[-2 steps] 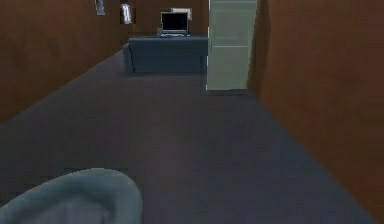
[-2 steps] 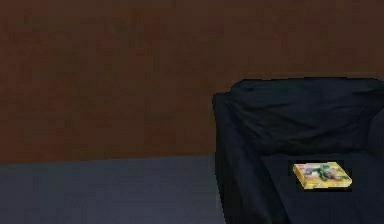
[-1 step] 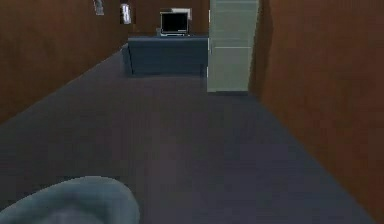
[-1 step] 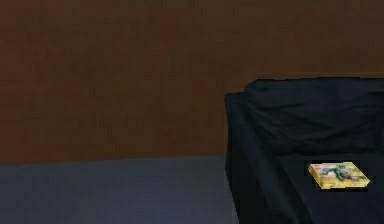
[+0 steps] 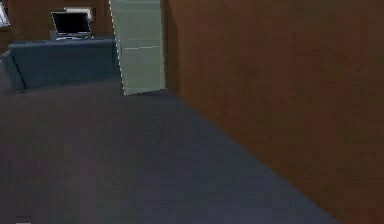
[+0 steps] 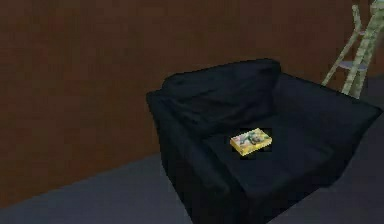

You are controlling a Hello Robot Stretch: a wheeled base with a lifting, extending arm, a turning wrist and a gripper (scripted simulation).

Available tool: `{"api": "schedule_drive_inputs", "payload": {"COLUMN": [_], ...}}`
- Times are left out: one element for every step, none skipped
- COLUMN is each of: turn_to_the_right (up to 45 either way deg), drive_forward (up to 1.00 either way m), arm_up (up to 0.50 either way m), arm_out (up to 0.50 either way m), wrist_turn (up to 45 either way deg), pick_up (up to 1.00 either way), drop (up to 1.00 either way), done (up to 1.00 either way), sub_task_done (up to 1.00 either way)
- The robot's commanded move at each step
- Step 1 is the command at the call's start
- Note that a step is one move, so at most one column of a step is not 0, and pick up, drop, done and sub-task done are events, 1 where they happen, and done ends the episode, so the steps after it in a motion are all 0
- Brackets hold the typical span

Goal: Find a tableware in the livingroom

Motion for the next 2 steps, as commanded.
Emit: {"api": "schedule_drive_inputs", "payload": {"turn_to_the_right": [0.0,-45.0], "drive_forward": [0.85,0.00], "arm_up": [0.00,0.00], "arm_out": [0.00,0.00], "wrist_turn": [0.0,0.0], "pick_up": [0.00,0.00], "drop": [0.00,0.00], "done": [0.00,0.00], "sub_task_done": [0.00,0.00]}}
